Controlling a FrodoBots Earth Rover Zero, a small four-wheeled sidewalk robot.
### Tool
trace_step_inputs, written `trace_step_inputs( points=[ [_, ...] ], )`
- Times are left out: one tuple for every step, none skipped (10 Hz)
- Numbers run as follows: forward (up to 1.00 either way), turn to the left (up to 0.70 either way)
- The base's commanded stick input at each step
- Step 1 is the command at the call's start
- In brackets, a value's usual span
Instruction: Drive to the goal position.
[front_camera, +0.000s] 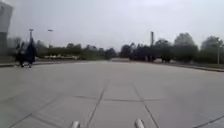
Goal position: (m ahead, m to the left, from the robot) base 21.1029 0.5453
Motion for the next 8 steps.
trace_step_inputs(
  points=[
    [1.00, 0.04],
    [1.00, 0.07],
    [1.00, 0.00],
    [1.00, 0.01],
    [1.00, 0.08],
    [1.00, 0.14],
    [1.00, 0.00],
    [1.00, 0.01]
  ],
)
